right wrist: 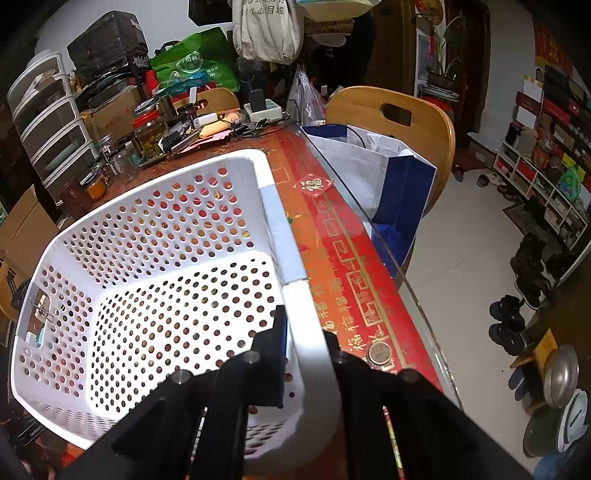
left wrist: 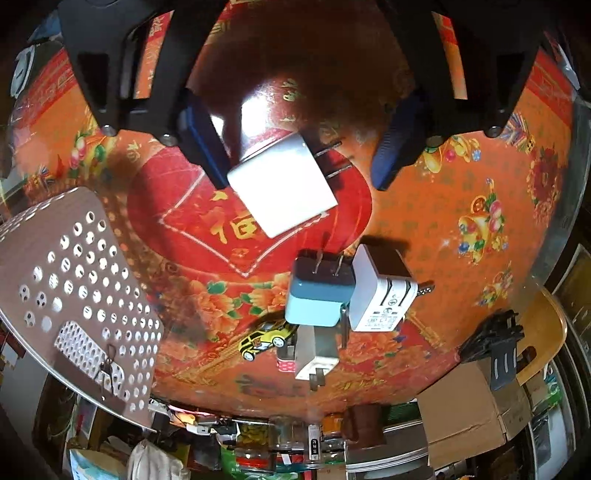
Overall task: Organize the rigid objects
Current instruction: 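Grasp the flat white charger with the left tool and lift it, then lower the white charger into the basket and open the left tool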
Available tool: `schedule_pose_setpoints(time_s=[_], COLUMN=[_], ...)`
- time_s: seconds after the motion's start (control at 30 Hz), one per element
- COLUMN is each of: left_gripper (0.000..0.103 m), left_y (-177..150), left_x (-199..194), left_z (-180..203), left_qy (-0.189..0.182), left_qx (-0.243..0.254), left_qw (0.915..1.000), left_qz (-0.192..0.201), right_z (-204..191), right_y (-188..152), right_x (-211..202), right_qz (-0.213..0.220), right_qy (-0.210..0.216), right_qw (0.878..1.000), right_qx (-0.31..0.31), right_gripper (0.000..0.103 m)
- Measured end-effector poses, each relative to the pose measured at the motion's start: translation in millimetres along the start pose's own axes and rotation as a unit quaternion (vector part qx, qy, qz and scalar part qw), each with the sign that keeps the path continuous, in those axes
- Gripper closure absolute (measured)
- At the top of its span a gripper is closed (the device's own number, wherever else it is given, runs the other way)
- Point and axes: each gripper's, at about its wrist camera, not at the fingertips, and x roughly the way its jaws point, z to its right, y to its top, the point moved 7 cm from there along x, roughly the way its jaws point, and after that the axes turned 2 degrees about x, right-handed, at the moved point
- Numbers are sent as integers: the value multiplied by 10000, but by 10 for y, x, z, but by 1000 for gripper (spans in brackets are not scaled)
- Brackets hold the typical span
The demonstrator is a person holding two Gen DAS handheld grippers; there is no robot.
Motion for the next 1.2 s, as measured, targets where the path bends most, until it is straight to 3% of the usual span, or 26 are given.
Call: schedule_pose_setpoints(time_s=[0.1,0.47,0.83,0.97,1.2], left_gripper=[43,43,43,43,43], left_y=[14,53,779,1113,1583], left_x=[-19,-275,-1037,-1271,-1422], left_z=[39,109,256,567,1477], left_qy=[90,666,1309,1259,1047], left_qx=[147,449,839,1174,1899], left_qw=[9998,9956,9781,9723,9615], left_qz=[41,488,1382,1583,1688], right_z=[6,5,-5,-8,-9], right_y=[-4,-4,2,10,7], right_x=[2,-9,3,17,32], right_qz=[-12,-6,-2,-5,0], right_qy=[-9,-27,-30,-33,-31], right_qw=[10000,10000,10000,10000,10000], right_qx=[-10,-70,-70,-56,-42], right_gripper=[97,97,97,97,97])
